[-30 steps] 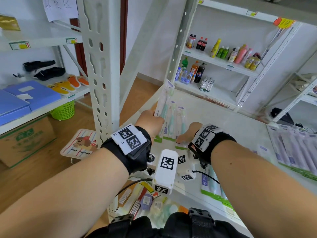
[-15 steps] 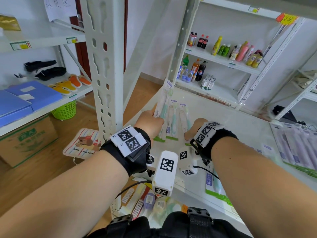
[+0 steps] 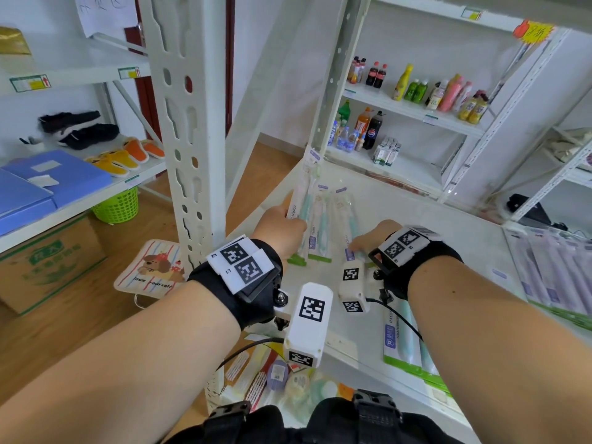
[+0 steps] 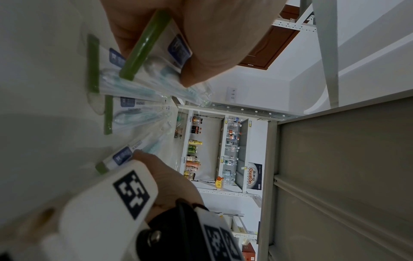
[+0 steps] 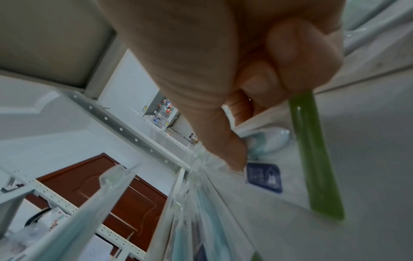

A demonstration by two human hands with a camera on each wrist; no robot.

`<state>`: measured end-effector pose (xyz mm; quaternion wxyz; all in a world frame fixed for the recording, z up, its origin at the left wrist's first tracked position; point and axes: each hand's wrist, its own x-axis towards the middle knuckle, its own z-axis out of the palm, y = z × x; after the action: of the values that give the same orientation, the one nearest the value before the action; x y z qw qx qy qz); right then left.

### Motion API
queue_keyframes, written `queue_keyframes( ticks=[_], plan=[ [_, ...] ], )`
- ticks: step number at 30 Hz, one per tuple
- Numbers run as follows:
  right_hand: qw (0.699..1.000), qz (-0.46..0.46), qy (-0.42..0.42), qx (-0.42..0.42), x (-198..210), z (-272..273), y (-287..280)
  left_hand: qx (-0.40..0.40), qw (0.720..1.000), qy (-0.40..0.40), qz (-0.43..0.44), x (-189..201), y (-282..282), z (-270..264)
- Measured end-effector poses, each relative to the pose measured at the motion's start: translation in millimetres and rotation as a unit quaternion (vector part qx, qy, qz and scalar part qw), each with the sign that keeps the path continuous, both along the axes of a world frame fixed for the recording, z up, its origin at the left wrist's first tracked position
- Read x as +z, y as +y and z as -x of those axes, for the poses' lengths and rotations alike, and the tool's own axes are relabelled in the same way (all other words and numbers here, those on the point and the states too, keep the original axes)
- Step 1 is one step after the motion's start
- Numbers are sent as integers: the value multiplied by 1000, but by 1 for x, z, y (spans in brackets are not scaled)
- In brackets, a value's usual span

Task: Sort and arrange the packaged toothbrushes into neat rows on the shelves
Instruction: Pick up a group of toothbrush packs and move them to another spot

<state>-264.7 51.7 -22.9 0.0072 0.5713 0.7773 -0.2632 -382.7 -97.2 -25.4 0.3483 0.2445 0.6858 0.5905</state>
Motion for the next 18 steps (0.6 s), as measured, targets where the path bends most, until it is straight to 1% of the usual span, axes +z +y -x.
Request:
queue_keyframes(
  ticks=[2,4,9,11,14,18],
  plan=[
    [1000,7,-1,11,0,-2,2,1,1000,-2,-2,0,3,-3],
    [1000,15,6,0,6,-7,0,-4,1000,-6,0,0,6,-8],
    [989,47,129,-62,28,-31,3,4,1000,6,20,7,14,-25],
    [978,53,186,-77,35,-47,8,2,1000,13,25,9,19,-31],
    [953,79,279,-90,45,-81,13,-1,1000,-1,20,12,29,-44],
    [923,121,349,-108,50,-130,21,-76,996,-2,37,13,40,-69]
  ],
)
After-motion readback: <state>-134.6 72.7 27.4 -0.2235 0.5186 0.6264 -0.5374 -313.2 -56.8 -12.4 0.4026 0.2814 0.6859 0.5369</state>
